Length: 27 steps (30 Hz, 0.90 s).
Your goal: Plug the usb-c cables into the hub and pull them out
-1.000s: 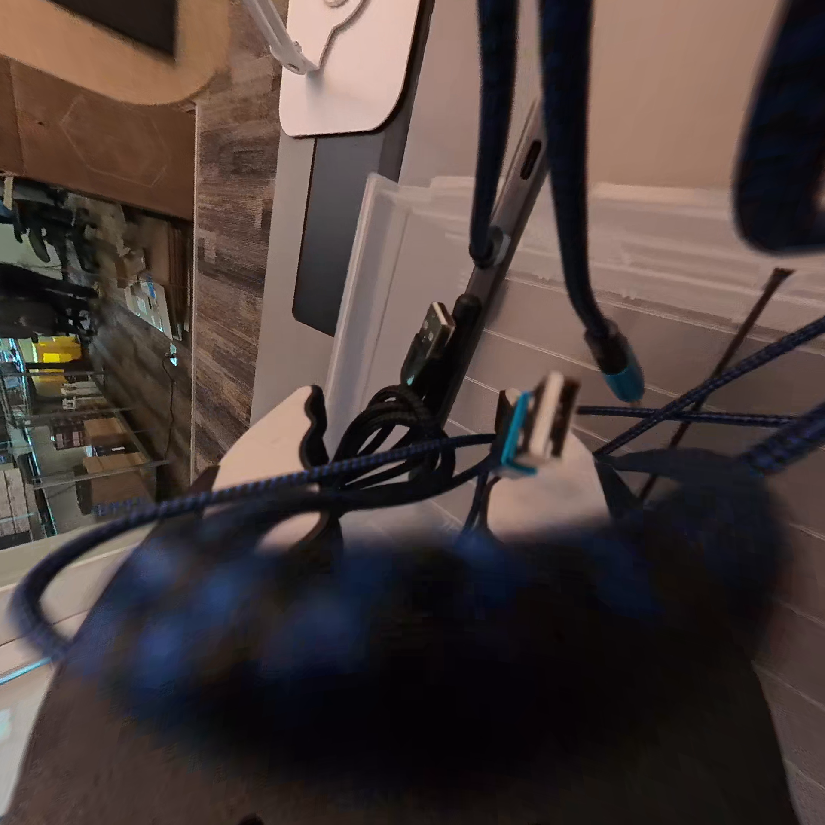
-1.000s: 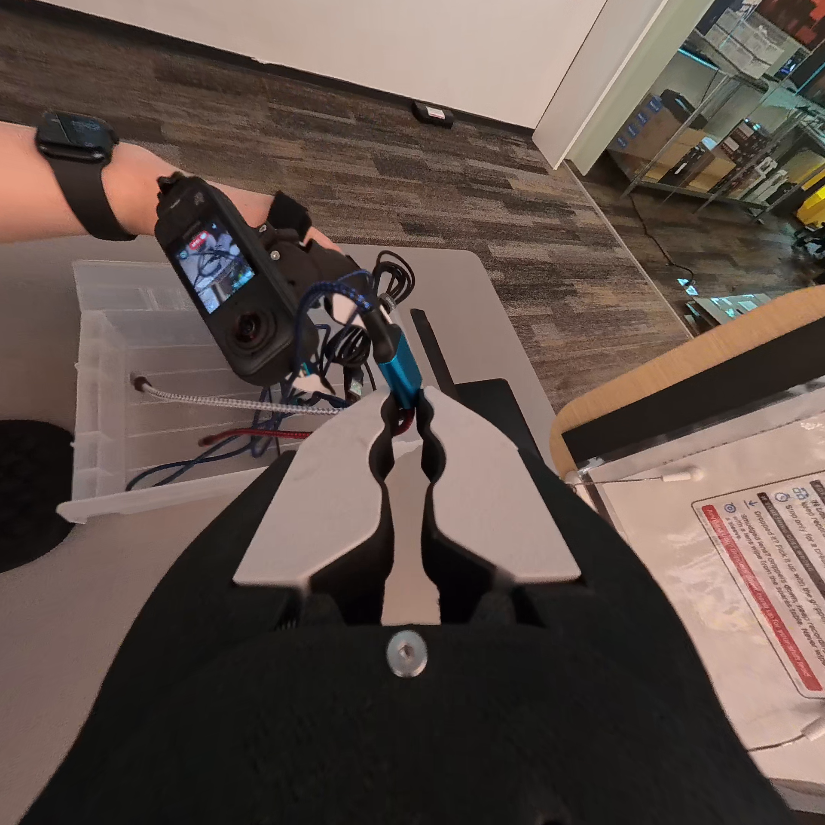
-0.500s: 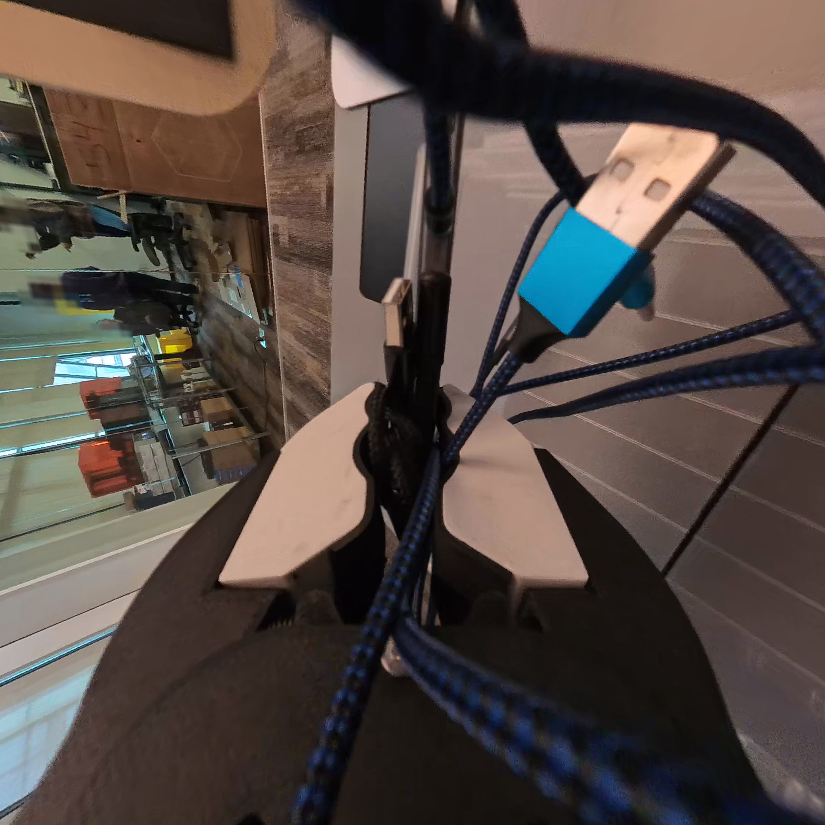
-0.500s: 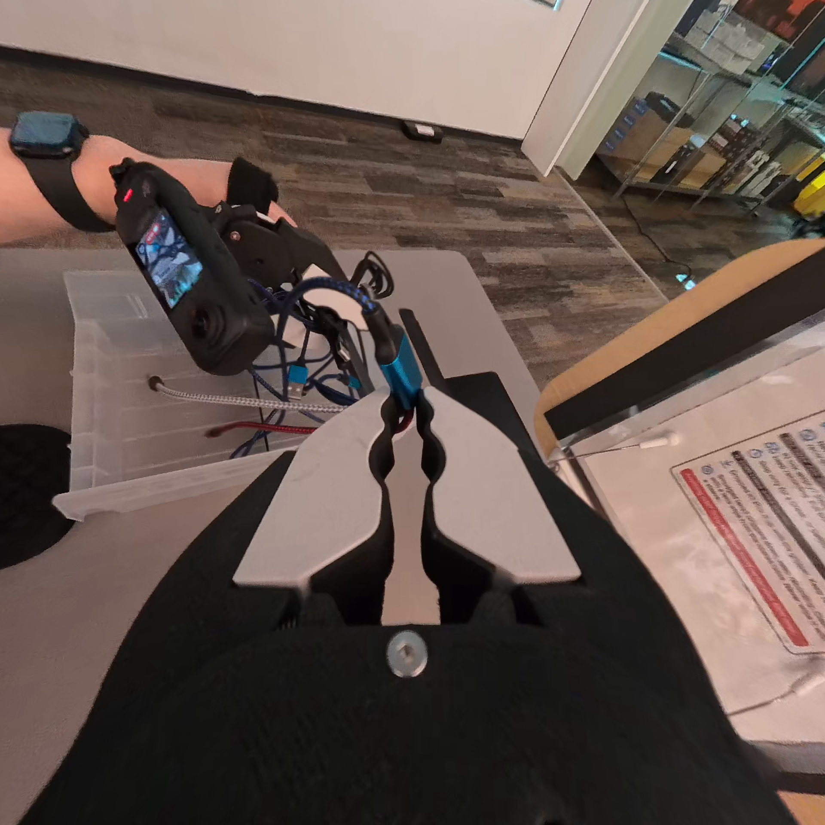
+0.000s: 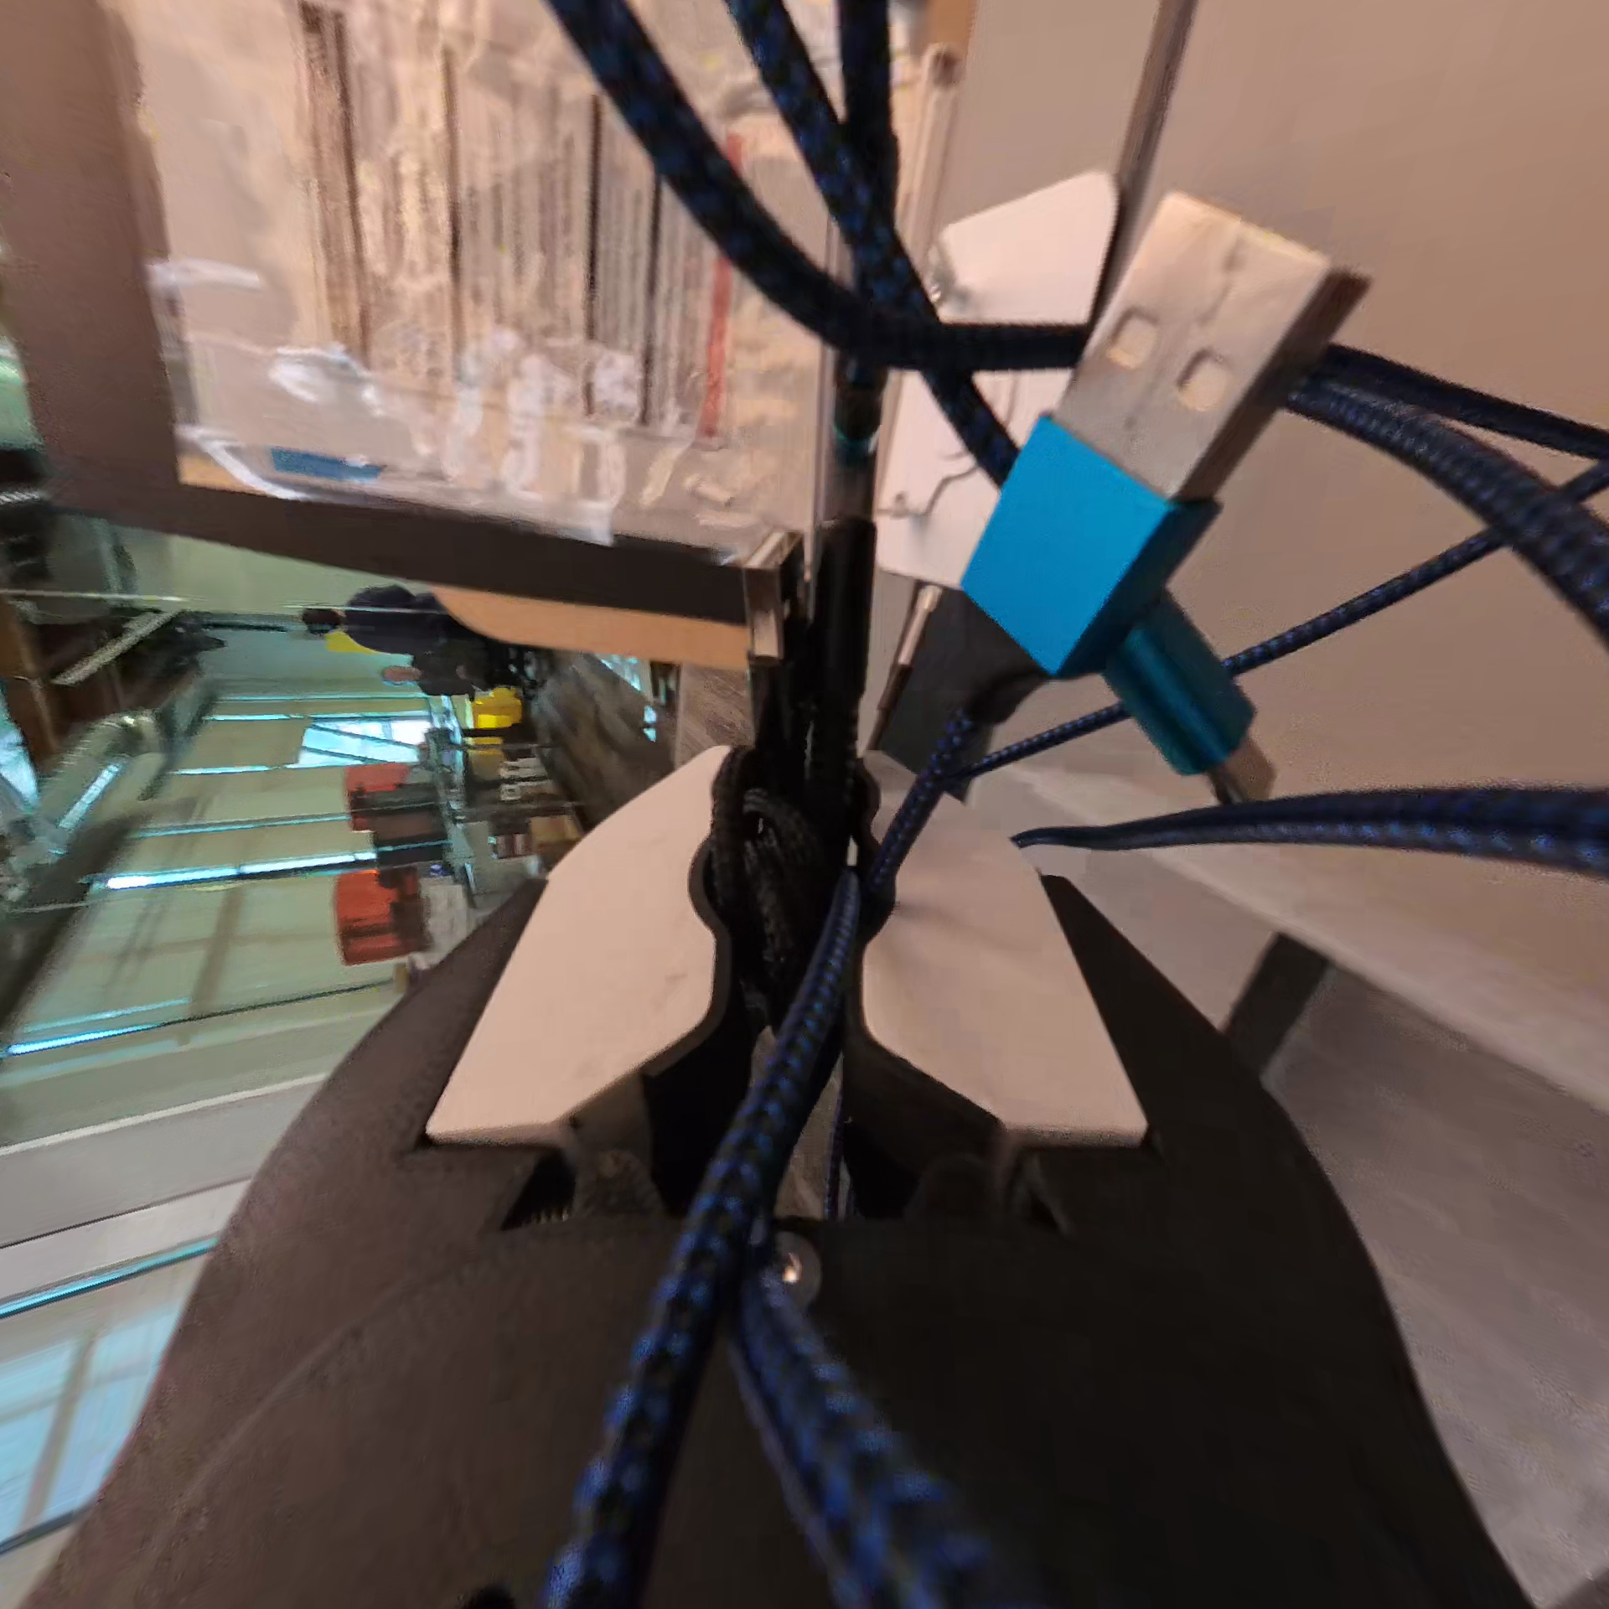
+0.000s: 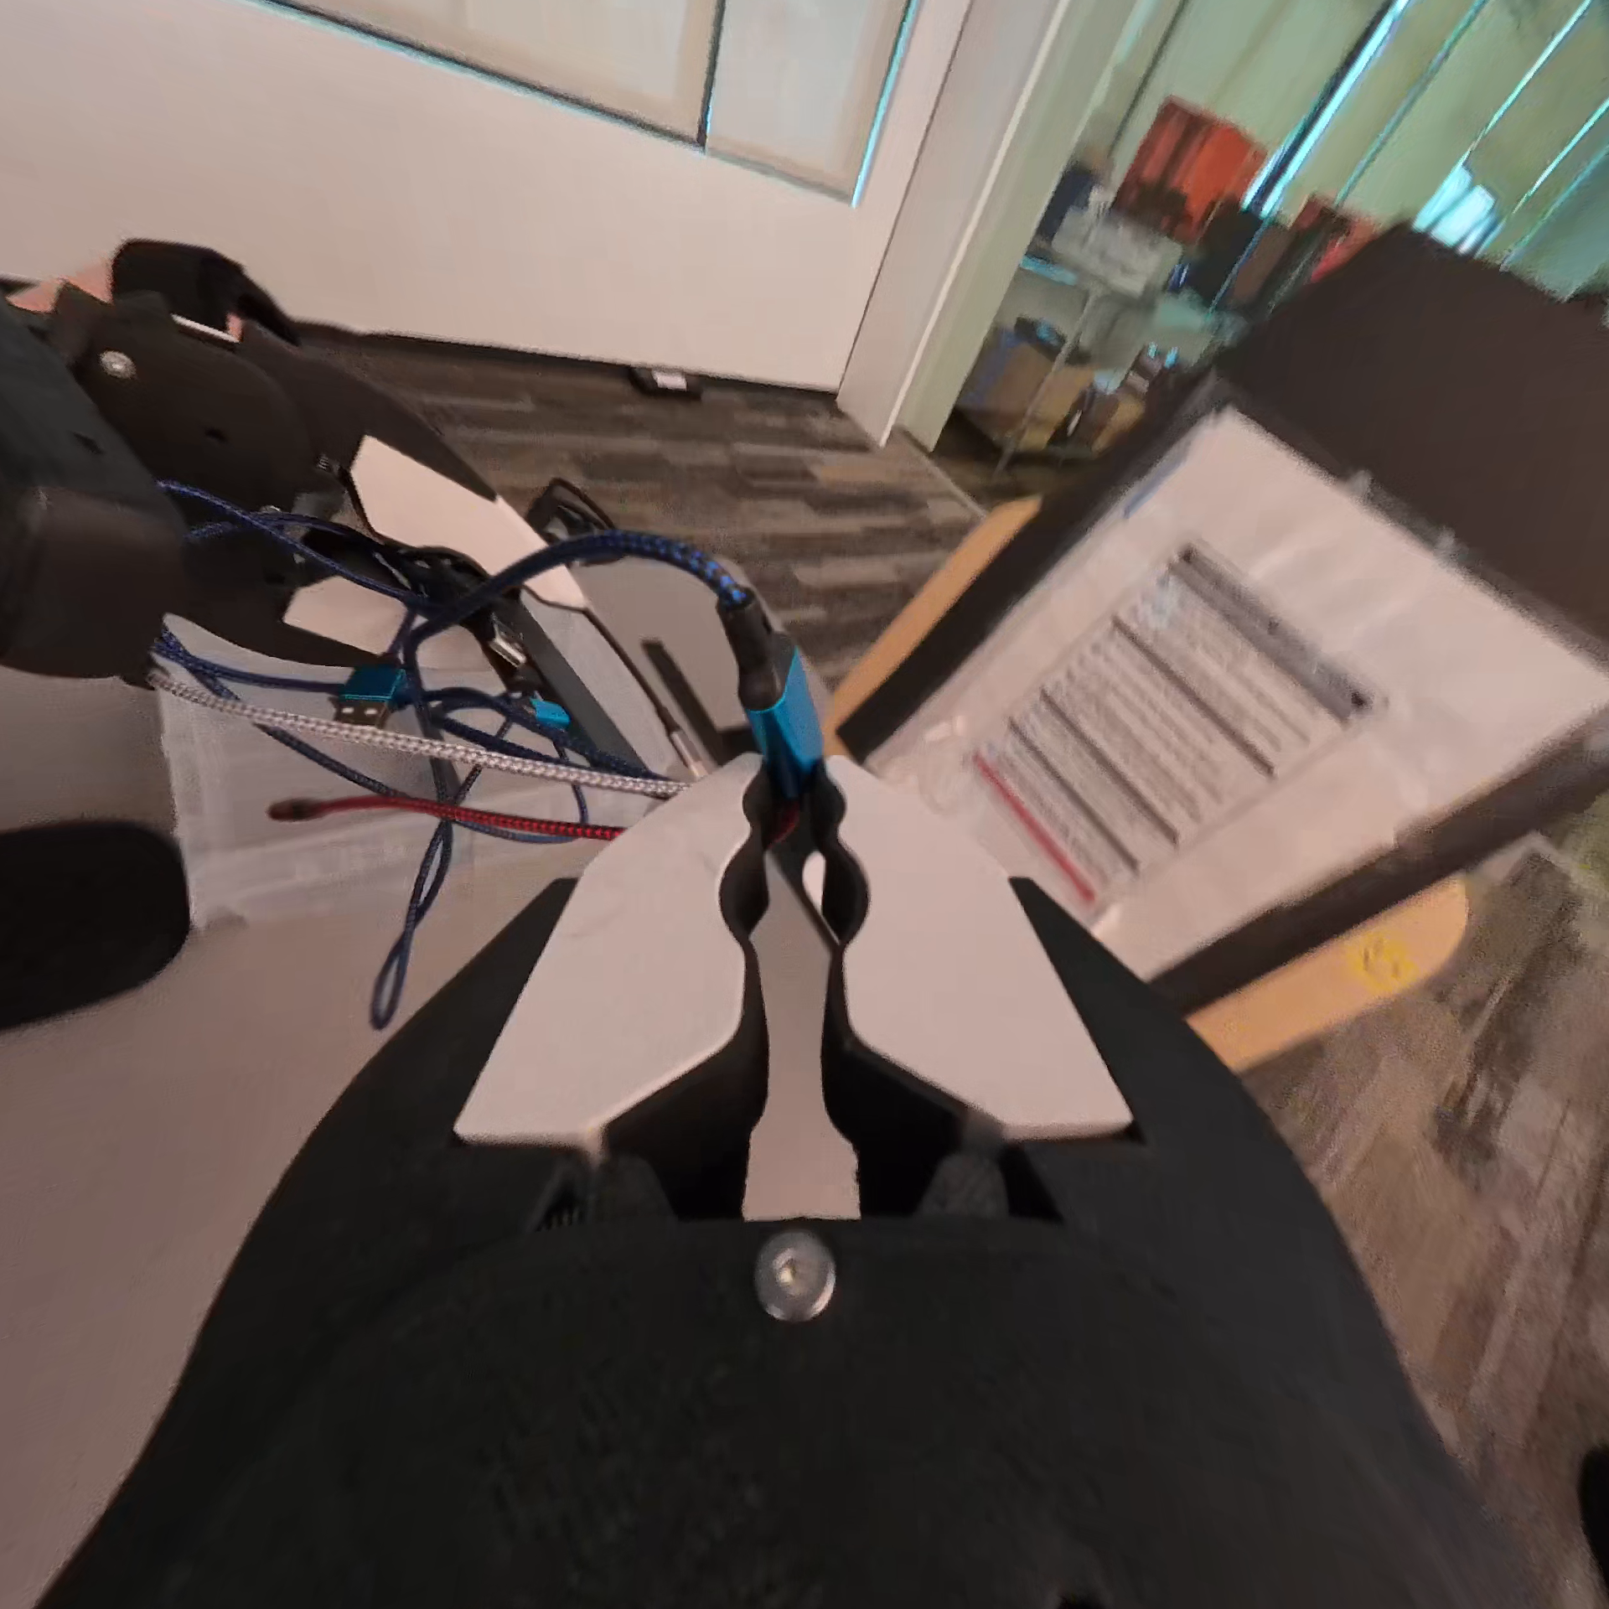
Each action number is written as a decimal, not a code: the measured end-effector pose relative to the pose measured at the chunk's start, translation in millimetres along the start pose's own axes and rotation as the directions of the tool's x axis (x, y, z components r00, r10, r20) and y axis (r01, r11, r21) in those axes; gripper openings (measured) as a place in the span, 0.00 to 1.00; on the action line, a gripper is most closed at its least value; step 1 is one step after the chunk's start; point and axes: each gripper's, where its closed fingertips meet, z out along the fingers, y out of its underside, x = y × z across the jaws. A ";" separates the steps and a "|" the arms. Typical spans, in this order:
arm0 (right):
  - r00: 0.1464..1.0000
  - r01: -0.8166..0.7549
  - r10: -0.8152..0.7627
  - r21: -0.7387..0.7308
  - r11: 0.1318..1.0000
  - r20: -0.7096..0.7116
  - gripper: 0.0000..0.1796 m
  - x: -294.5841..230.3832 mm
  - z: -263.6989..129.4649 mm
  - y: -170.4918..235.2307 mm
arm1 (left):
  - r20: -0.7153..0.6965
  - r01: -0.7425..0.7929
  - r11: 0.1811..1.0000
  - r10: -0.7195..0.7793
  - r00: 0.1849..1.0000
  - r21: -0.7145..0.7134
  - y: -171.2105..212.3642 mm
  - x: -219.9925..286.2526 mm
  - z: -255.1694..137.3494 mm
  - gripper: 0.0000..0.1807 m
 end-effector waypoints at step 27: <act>0.989 0.039 0.116 -0.905 0.424 0.097 0.16 -32.8 27.6 354.8 | -0.055 -0.035 0.971 0.023 0.998 -0.235 -52.3 254.5 93.6 0.18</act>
